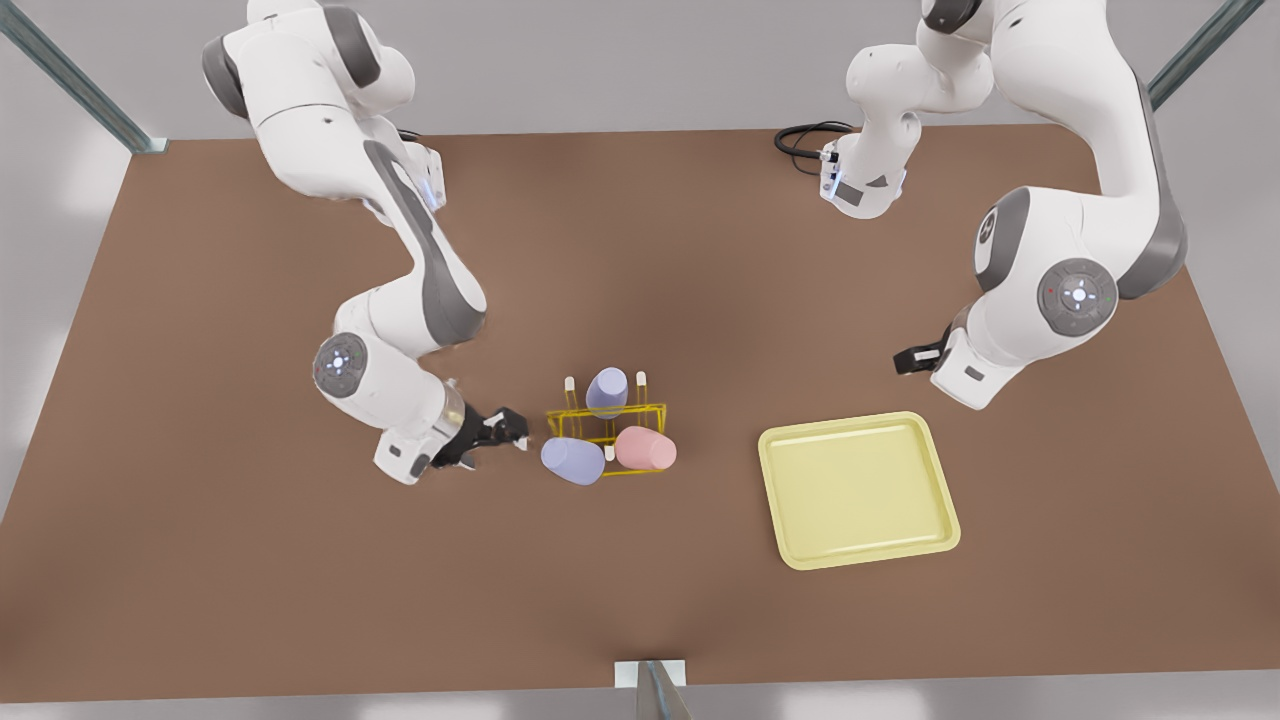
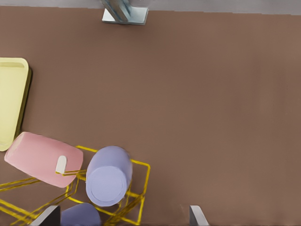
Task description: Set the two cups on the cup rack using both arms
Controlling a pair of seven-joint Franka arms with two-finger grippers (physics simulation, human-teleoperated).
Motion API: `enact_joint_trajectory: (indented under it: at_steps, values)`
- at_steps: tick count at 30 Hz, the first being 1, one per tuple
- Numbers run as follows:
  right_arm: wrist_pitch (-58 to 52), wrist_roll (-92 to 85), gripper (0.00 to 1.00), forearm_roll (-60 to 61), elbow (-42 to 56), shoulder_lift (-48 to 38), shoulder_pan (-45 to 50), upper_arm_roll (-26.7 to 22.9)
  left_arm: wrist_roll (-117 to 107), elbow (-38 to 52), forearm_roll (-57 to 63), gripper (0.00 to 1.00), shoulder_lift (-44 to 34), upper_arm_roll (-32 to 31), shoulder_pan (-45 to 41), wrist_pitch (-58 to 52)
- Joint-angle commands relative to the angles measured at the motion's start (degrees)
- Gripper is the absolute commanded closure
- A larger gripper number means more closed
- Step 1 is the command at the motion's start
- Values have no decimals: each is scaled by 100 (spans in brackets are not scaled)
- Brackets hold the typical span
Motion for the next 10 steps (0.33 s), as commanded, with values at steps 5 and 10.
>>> enact_joint_trajectory:
  at_steps: [5,10]
  values:
    - [-2763,-353,0,-1767,1224,-643,-633,-358,993,38,-12,0,8,-1,8,-258]
    - [-2746,-177,0,-1961,-323,-2147,-1591,362,1002,38,-20,0,60,7,131,-329]
